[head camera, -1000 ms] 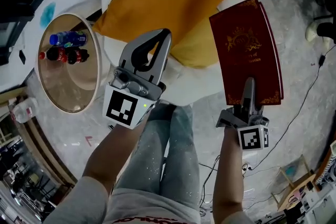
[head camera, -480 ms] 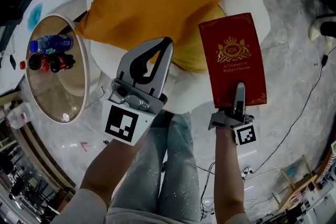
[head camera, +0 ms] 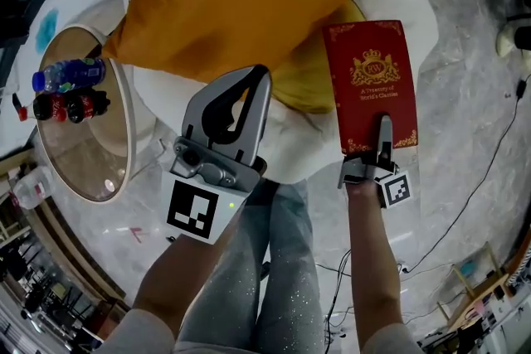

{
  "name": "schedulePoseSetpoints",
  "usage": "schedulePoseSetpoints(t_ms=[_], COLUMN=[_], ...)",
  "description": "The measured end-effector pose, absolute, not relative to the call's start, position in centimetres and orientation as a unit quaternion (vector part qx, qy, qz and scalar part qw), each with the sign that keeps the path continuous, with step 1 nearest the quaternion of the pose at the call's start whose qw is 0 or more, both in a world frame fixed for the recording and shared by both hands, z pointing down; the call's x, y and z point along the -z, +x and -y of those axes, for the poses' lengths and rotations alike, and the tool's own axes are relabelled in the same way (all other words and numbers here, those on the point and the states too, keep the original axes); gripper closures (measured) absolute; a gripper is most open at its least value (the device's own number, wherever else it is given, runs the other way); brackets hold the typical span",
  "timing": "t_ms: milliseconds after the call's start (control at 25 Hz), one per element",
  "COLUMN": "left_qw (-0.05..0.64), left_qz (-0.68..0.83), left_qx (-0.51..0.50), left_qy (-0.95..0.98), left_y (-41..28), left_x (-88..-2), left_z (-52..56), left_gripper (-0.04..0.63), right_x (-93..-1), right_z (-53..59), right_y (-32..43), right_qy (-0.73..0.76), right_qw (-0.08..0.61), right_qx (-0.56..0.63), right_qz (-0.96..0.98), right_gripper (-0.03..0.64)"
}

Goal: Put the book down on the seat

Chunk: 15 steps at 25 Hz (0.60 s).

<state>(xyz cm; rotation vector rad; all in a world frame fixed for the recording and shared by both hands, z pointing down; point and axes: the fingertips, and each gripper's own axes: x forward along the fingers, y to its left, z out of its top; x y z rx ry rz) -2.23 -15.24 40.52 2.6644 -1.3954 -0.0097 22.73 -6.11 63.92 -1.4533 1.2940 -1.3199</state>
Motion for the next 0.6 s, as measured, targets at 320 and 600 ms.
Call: schedulePoseSetpoints(t_ms=[320, 600], left_qw=[0.067, 0.075], left_qz=[0.461, 0.462], left_qx=[0.006, -0.006], left_qy=[0.885, 0.884], left_y=[-3.2, -2.3], left_x=[-43.0, -44.2], left_z=[15.0, 14.5], left_gripper=[0.58, 0.58], right_x=[-69.9, -72.0], right_z=[7.2, 7.7], right_y=[21.1, 20.2], right_qy=[-0.577, -0.565], right_qw=[0.39, 0.428], right_qx=[0.56, 0.581], right_qz=[-0.448, -0.4], right_gripper=[0.359, 0.359])
